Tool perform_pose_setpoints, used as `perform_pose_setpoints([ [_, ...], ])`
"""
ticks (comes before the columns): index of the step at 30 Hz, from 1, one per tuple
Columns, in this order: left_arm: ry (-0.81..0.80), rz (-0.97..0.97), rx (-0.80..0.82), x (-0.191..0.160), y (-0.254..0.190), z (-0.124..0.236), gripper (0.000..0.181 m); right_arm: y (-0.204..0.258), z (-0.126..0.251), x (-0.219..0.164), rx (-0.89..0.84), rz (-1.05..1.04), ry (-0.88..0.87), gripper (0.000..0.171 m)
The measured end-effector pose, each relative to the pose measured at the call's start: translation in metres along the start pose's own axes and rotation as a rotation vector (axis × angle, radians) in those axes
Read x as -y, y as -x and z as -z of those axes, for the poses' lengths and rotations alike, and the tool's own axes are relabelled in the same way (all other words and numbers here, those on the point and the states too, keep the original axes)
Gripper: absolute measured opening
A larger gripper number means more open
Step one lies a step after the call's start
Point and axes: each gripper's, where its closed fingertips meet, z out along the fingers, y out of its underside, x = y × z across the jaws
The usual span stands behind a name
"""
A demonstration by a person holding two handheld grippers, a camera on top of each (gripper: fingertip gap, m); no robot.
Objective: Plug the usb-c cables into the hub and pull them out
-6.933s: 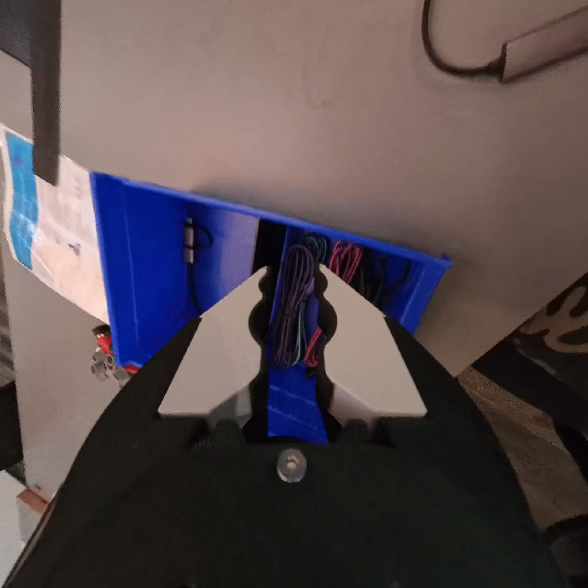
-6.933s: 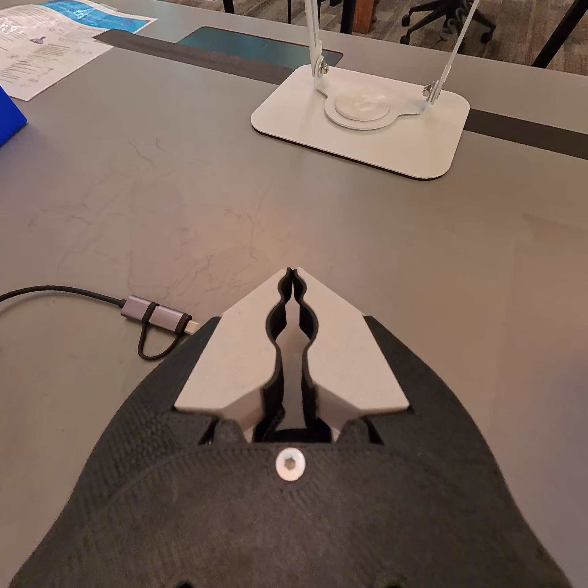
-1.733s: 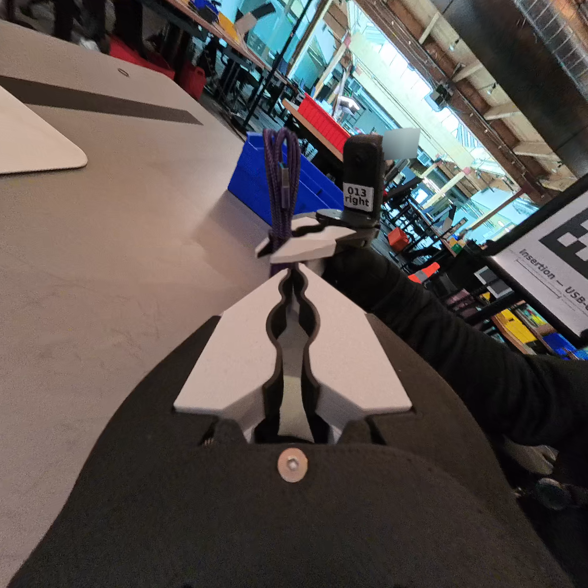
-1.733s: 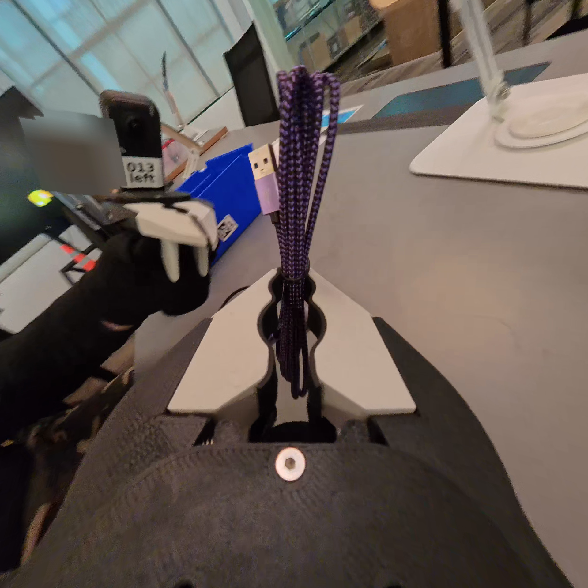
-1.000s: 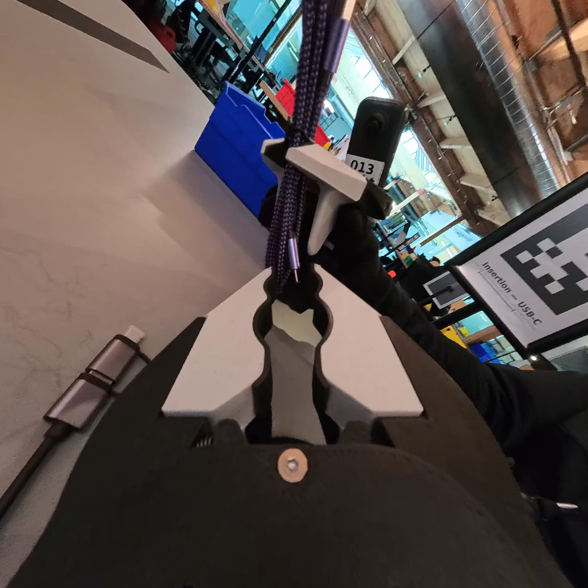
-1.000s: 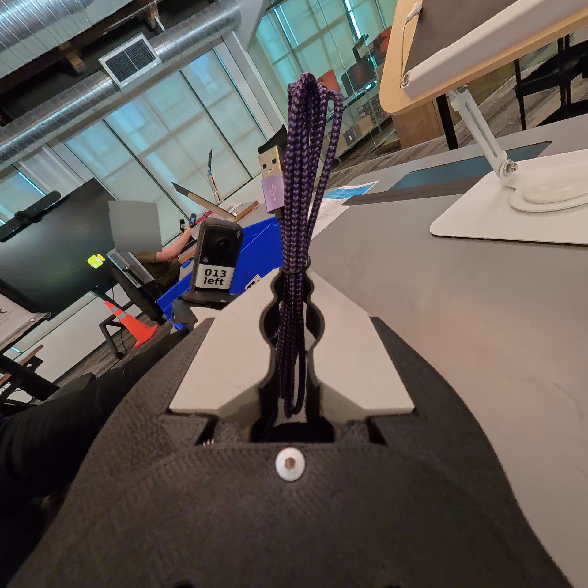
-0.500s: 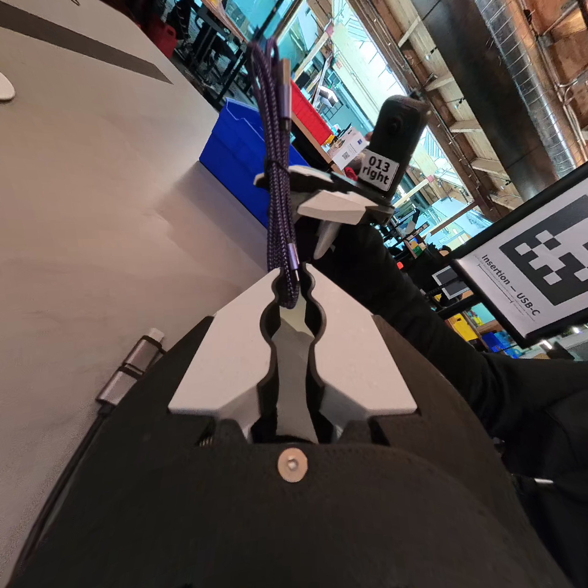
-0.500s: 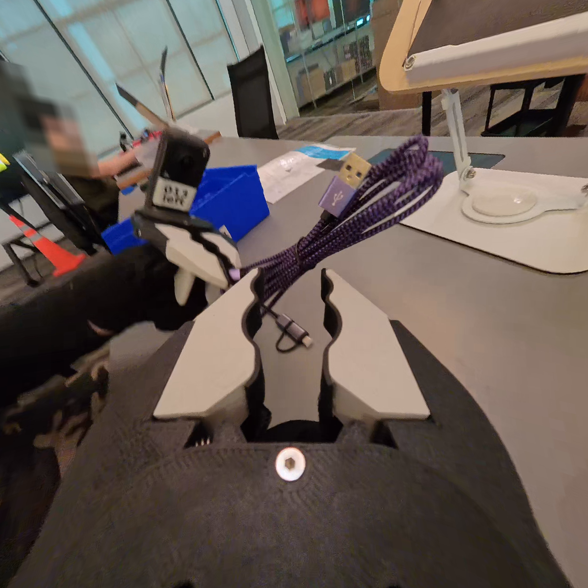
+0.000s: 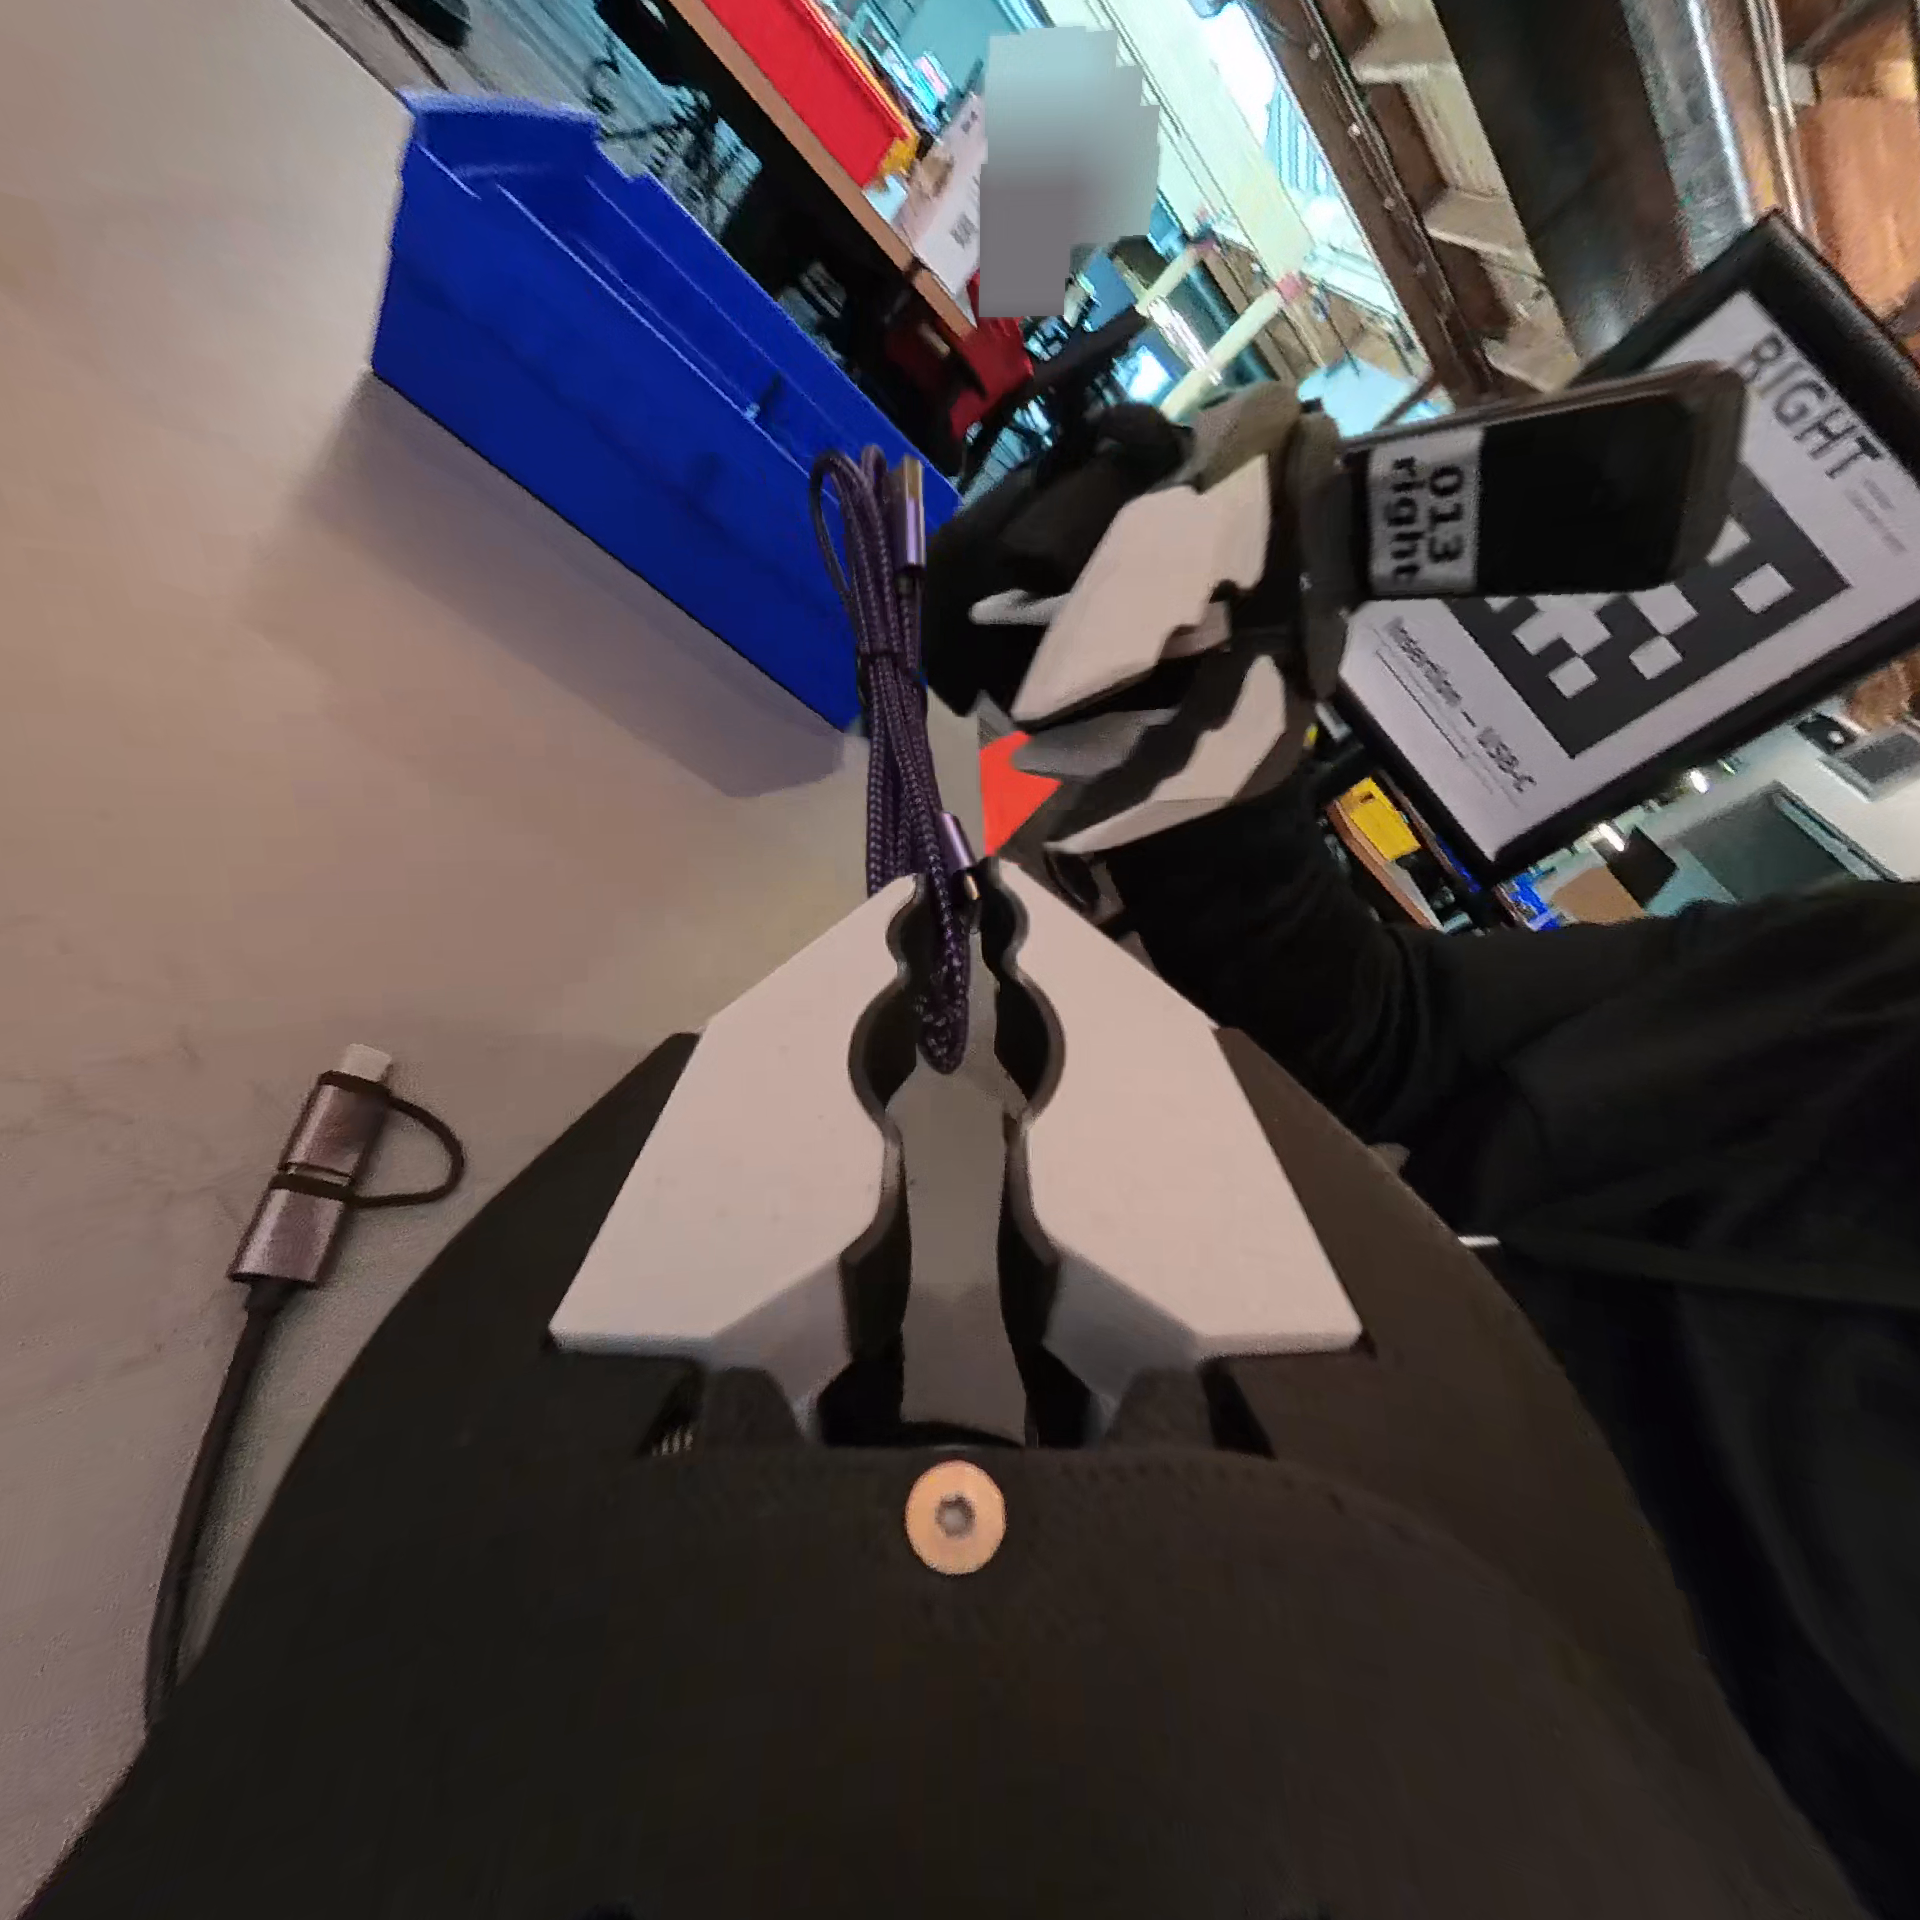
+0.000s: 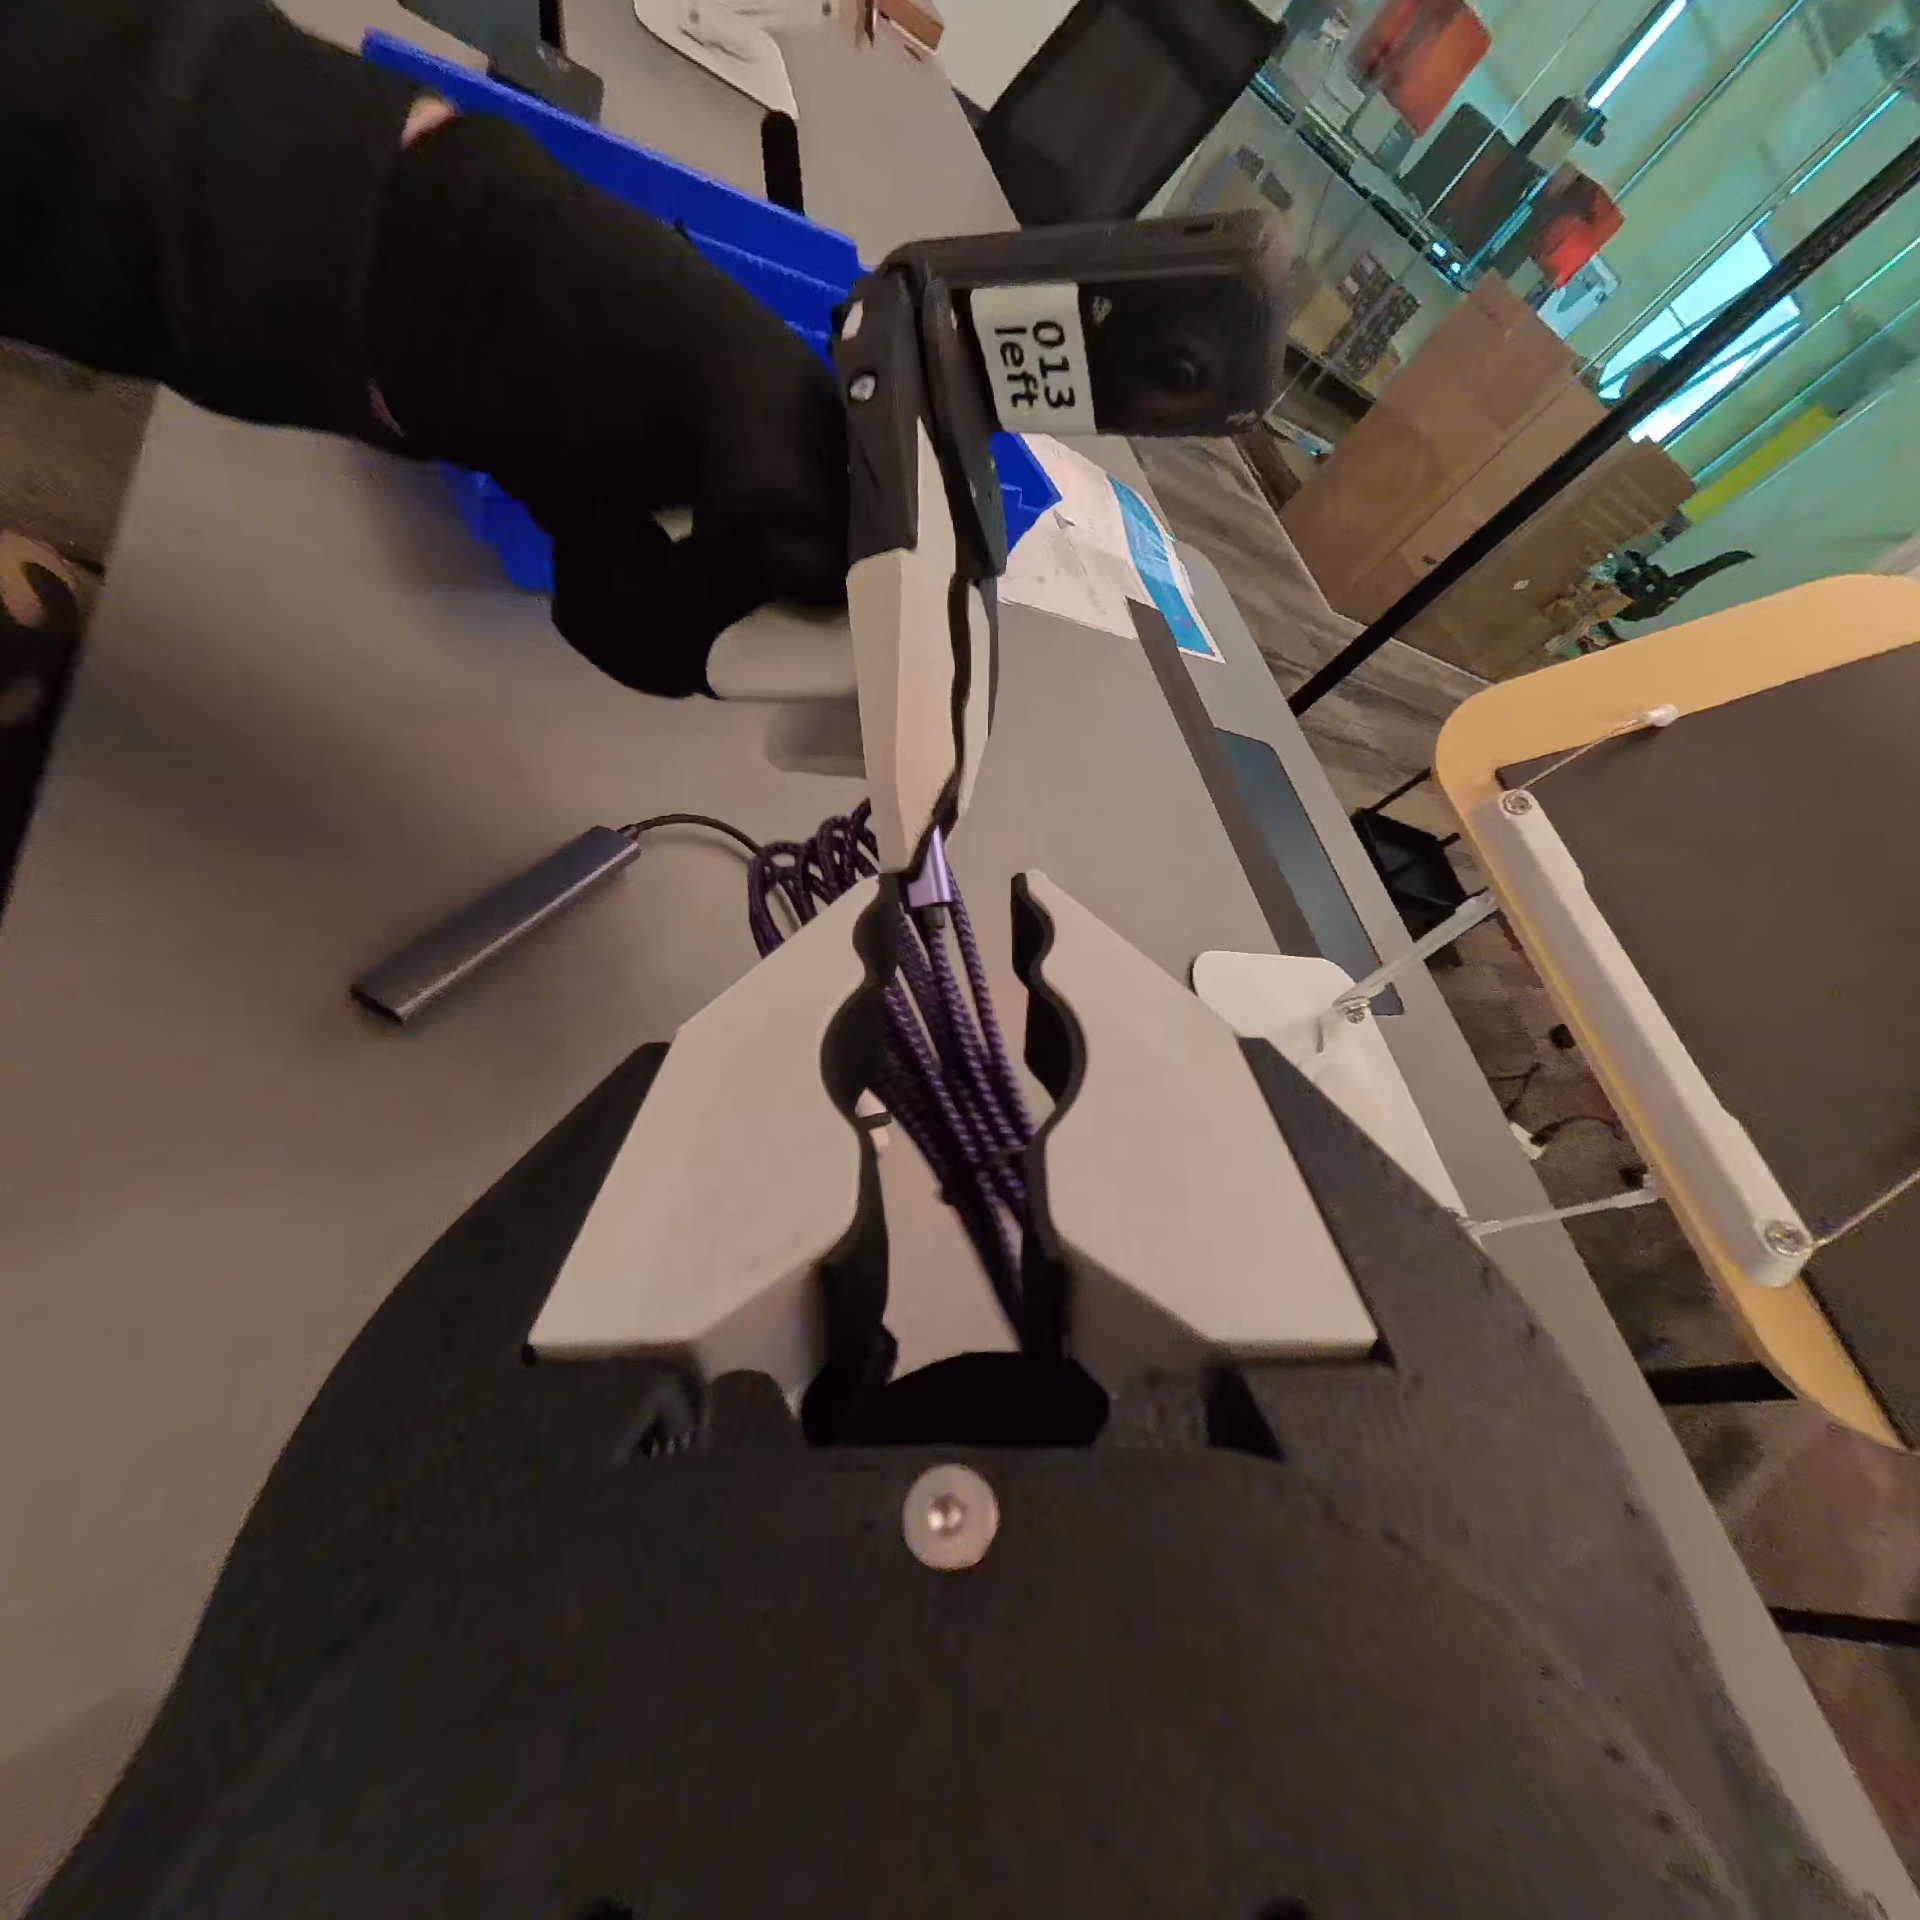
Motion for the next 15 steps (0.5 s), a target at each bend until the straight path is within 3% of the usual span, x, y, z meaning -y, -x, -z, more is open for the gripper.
perform_pose_setpoints([
  [8,0.032,0.021,-0.032,0.002,-0.006,0.016,0.005,0.006,-0.021,-0.004,-0.031,0.110,0.067,0.001],
  [15,0.001,0.063,-0.059,0.001,0.001,0.020,0.005,0.007,-0.028,-0.009,-0.035,0.069,0.068,0.003],
])
